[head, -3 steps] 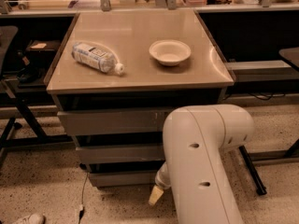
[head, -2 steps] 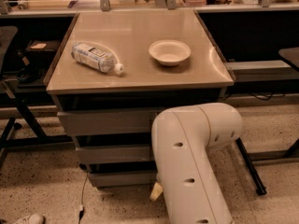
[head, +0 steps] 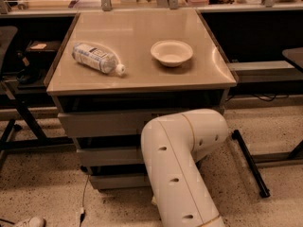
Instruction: Open bottom drawer
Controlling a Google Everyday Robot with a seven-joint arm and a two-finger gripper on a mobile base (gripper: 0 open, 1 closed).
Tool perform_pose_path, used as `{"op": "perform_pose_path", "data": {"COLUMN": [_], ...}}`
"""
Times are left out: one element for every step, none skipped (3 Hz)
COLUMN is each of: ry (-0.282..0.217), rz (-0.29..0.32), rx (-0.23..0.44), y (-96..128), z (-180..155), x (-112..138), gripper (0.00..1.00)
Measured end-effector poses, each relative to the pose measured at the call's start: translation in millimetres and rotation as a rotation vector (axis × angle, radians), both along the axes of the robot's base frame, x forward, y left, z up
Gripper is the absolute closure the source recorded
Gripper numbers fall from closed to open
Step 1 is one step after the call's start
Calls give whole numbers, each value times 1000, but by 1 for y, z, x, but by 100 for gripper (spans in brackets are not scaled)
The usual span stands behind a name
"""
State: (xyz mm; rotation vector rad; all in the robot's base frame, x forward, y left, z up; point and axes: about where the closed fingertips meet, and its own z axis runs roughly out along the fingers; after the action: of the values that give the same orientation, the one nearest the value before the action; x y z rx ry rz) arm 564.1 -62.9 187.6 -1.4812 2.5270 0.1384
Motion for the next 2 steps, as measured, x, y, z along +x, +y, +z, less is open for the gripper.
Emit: {"op": "perform_pose_path", "data": {"ry": [11, 22], "rz": [8, 17], "rx": [-7, -9], "y": [4, 7], "z": [-24, -32], "x": [0, -4], "gripper": [0, 0]}}
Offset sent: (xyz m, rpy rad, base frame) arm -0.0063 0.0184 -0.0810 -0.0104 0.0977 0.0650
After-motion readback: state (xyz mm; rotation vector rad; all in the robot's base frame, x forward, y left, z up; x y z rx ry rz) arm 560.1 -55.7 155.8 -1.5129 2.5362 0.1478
